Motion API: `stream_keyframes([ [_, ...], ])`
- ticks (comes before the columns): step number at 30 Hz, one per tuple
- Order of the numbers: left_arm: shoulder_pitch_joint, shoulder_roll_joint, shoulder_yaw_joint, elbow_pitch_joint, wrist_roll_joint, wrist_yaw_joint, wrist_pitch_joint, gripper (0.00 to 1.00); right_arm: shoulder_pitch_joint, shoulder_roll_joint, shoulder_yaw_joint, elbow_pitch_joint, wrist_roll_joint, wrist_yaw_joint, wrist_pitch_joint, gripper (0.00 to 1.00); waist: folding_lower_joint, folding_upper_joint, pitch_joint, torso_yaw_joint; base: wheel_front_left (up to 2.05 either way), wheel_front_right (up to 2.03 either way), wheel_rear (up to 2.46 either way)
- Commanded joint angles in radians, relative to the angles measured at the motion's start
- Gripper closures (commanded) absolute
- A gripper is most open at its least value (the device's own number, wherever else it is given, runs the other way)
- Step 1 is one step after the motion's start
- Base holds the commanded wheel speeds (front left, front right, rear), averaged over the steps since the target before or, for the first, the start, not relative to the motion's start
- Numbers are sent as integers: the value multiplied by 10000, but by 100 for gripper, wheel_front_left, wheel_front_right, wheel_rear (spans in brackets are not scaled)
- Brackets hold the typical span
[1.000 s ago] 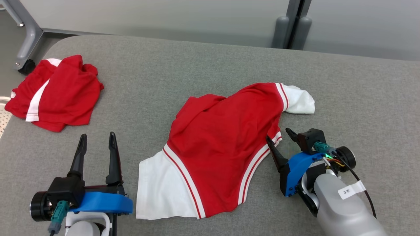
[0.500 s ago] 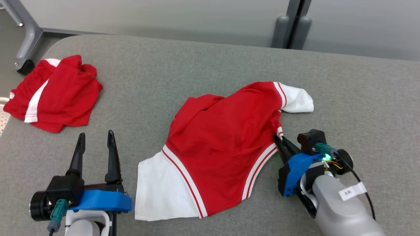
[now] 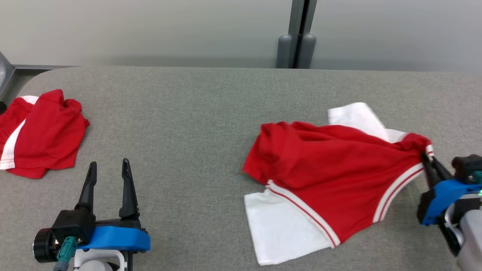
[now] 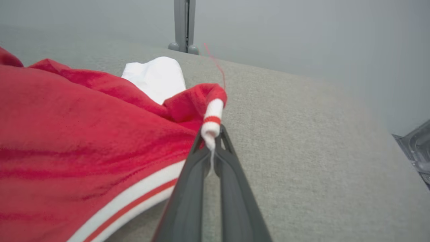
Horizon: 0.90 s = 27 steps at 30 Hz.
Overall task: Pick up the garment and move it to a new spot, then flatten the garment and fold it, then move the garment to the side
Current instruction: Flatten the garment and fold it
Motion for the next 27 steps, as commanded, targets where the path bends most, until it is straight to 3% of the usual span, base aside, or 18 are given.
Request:
stream_keyframes([
  [1, -20, -10, 41, -20, 40, -34, -48, 0, 31, -84, -83, -17, 77, 2, 4, 100, 1, 1, -3, -8, 0, 0, 0],
  [3, -18, -12, 47, -15, 48, -35, -49, 0, 13, -215, -193, 121, 19, 2, 248, 100, 1, 1, -13, -27, 0, 0, 0],
  [4, 2, -12, 57, -11, 54, -42, -48, 0, -39, -222, -266, 76, 21, 2, 246, 61, 1, 1, -25, -35, 0, 0, 0],
  [5, 33, -12, 66, 0, 66, -50, -48, 0, -81, -187, -299, 31, -9, 2, 229, 0, 1, 1, -48, -45, 0, 0, 0],
  [15, 333, -10, 139, 84, 163, -102, -49, 0, -57, 563, -664, -1439, -729, 2, -14, 0, 1, 1, -474, -169, 0, 0, 0],
  [22, 369, -11, 151, 60, 191, -151, -49, 0, 754, 1451, 887, -3161, -779, 2, 367, 0, 1, 1, -613, -160, 0, 0, 0],
  [27, 441, -14, 150, 37, 211, -135, -48, 0, 1448, 1619, 2224, -4210, -611, 2, 1185, 0, 1, 1, -585, -170, 0, 0, 0],
])
